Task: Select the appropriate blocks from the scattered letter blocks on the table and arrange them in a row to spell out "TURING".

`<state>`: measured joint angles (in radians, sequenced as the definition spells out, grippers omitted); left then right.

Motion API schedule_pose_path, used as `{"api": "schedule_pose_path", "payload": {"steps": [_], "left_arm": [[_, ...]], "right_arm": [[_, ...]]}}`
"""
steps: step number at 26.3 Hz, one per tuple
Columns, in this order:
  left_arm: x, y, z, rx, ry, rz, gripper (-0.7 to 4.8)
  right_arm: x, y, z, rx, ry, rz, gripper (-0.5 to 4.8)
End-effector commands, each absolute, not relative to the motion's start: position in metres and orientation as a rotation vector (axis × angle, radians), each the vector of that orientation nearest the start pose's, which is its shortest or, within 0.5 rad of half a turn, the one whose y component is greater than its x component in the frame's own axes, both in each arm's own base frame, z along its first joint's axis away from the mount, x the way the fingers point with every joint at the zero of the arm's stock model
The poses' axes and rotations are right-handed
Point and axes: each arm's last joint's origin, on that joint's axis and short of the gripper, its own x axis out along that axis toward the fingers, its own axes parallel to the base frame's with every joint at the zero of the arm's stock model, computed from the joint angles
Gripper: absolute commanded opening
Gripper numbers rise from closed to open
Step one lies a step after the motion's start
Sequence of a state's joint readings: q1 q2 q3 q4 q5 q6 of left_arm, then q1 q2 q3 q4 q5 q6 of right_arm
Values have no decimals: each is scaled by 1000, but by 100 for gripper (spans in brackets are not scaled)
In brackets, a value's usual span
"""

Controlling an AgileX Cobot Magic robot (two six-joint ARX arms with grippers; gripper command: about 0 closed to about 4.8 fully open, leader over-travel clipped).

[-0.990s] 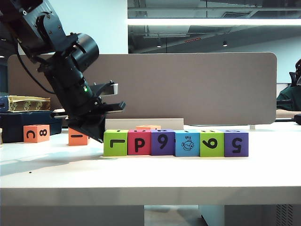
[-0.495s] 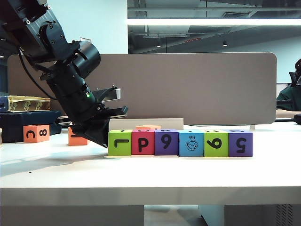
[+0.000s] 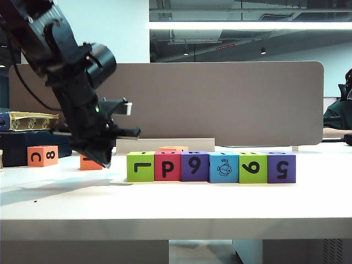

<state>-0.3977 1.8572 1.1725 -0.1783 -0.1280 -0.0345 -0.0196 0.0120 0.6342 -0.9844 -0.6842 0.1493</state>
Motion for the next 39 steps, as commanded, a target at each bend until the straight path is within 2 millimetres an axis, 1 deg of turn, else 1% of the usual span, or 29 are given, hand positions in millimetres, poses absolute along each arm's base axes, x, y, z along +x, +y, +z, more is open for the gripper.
{"api": "schedule_pose_path", "payload": {"steps": [1, 3, 5, 6, 7, 8, 9, 10, 11, 12, 14, 17, 20, 24, 39], "left_arm": [[347, -142, 195, 216, 834, -240, 17], [339, -139, 209, 209, 834, -251, 17], [330, -139, 225, 179, 831, -318, 17], [323, -141, 234, 160, 830, -369, 17], [310, -146, 247, 127, 831, -436, 16], [303, -150, 253, 125, 831, -467, 16], [293, -157, 259, 135, 832, -507, 16], [276, -173, 268, 170, 815, -572, 16], [268, -181, 271, 188, 802, -601, 16], [255, -199, 274, 232, 767, -630, 15], [243, -215, 275, 270, 736, -639, 15], [236, -222, 274, 251, 752, -648, 15], [233, -219, 270, 237, 825, -621, 16], [230, -217, 267, 235, 874, -605, 16], [231, -218, 268, 224, 859, -606, 18]], "right_arm": [[3, 18, 268, 259, 366, 636, -1], [3, 18, 268, 256, 365, 621, -1], [4, 17, 268, 253, 364, 597, -1], [4, 17, 268, 251, 363, 584, -1], [4, 16, 268, 247, 362, 558, -1], [5, 16, 268, 244, 358, 546, -1], [5, 16, 269, 242, 355, 539, -1], [5, 16, 269, 237, 347, 523, -1], [6, 15, 269, 234, 343, 511, -1], [6, 15, 270, 232, 337, 506, -1], [6, 15, 270, 231, 332, 507, -1], [6, 15, 270, 231, 333, 507, -1], [5, 16, 270, 239, 342, 542, -1], [5, 16, 270, 238, 344, 540, -1], [5, 16, 270, 238, 344, 537, -1]]}}
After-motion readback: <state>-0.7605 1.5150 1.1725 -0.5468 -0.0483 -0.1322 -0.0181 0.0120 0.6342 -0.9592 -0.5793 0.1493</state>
